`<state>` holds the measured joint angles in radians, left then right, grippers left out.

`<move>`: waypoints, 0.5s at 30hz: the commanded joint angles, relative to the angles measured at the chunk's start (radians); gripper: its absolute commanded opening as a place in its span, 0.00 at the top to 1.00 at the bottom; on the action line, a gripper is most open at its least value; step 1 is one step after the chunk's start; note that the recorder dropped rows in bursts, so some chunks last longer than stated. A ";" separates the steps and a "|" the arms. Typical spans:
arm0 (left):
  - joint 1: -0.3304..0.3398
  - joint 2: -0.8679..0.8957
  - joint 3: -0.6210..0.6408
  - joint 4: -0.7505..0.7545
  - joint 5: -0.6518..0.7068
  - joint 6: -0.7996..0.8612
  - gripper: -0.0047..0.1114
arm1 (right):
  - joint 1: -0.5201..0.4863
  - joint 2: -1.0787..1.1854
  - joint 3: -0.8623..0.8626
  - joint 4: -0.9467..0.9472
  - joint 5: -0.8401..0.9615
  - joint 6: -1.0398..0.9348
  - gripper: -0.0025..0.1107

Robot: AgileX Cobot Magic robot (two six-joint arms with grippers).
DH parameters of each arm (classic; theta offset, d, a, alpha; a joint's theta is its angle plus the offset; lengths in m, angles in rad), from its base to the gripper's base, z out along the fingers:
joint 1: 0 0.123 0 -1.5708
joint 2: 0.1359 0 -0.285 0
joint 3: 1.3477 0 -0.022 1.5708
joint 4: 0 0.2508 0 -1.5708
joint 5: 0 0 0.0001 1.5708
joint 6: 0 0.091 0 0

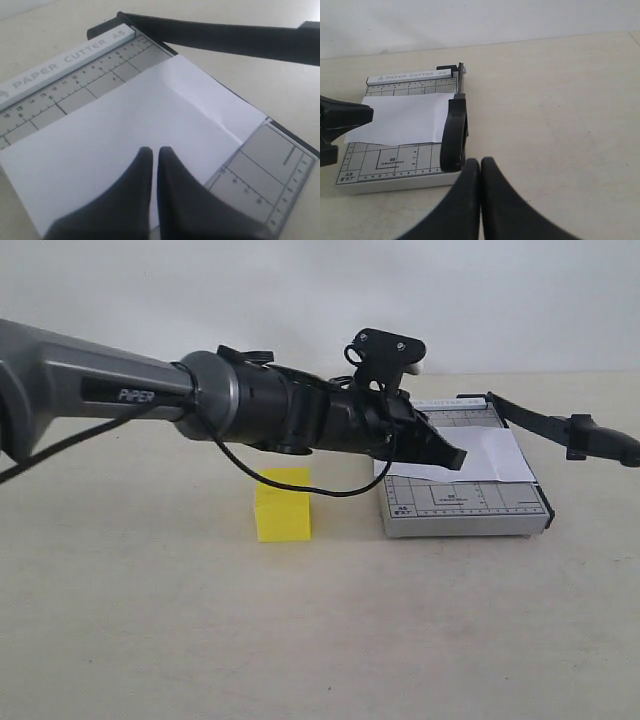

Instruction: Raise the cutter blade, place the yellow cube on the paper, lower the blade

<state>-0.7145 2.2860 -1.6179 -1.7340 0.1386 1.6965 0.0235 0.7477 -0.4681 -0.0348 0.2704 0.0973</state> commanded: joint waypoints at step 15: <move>-0.007 0.116 -0.072 -0.010 -0.085 0.024 0.92 | -0.003 -0.006 0.002 0.029 -0.004 0.002 0.98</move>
<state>-0.7191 2.3935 -1.6856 -1.7340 0.0391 1.7144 0.0235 0.7462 -0.4681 -0.0125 0.2704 0.0973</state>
